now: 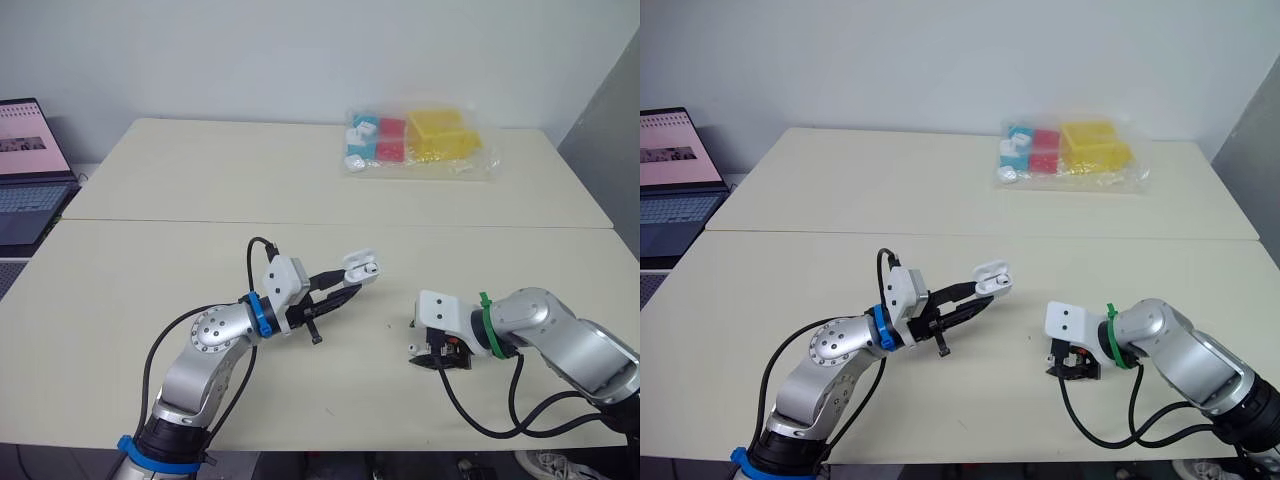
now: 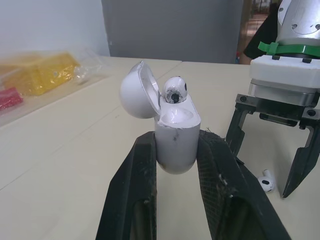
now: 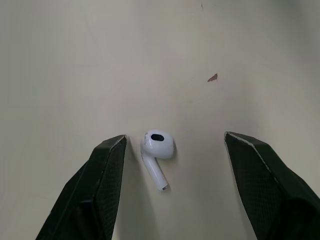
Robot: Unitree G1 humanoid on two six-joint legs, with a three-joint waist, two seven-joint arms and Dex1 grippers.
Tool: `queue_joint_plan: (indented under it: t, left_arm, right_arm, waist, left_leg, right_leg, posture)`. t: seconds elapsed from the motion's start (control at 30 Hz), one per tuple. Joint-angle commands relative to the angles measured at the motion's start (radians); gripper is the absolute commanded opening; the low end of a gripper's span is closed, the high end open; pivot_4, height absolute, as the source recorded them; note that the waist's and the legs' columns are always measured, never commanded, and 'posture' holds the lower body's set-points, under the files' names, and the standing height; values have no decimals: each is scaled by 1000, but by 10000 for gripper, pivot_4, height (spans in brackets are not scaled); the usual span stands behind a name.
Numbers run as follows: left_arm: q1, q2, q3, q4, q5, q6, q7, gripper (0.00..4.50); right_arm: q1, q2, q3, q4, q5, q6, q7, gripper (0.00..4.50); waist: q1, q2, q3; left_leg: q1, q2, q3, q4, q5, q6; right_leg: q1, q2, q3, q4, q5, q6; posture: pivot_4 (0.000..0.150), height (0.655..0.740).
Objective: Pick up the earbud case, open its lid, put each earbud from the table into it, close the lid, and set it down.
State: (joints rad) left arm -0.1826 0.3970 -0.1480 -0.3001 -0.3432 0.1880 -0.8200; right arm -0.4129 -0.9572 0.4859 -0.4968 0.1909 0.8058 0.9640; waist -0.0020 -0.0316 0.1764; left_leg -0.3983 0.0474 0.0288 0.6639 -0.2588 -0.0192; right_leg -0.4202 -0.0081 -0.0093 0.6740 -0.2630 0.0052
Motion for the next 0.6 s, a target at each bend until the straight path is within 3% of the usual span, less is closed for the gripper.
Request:
queue_joint_plan:
  t: [0.03,0.27,0.5,0.6]
  left_arm:
    - [1,4,-1,-39,-2,-20,-3,7710]
    - [0,2,-1,-34,0,-23,-2,7710]
    - [3,1,-2,-37,2,-23,-3,7710]
    - [9,6,-1,-43,2,-22,-4,7710]
  right_arm:
    - [-6,0,0,-15,-16,-12,26,28654]
    - [9,-3,3,-23,-35,-12,46,5220]
    - [36,-62,-43,-43,-19,-34,93,4049]
    - [89,-164,-98,-46,-9,-96,161,4049]
  waist:
    - [0,0,0]
    - [0,0,0]
    - [1,0,0]
    - [3,0,0]
  left_leg:
    - [0,0,0,0,0,0]
    - [0,0,0,0,0,0]
    - [0,0,0,1,0,0]
    - [0,0,0,1,0,0]
  right_leg:
    - [0,0,0,0,0,0]
    - [0,0,0,1,0,0]
    - [0,0,0,1,0,0]
    - [0,-1,0,0,0,0]
  posture:
    - [1500,7400]
    - [1500,7400]
    - [1500,7400]
    - [1500,7400]
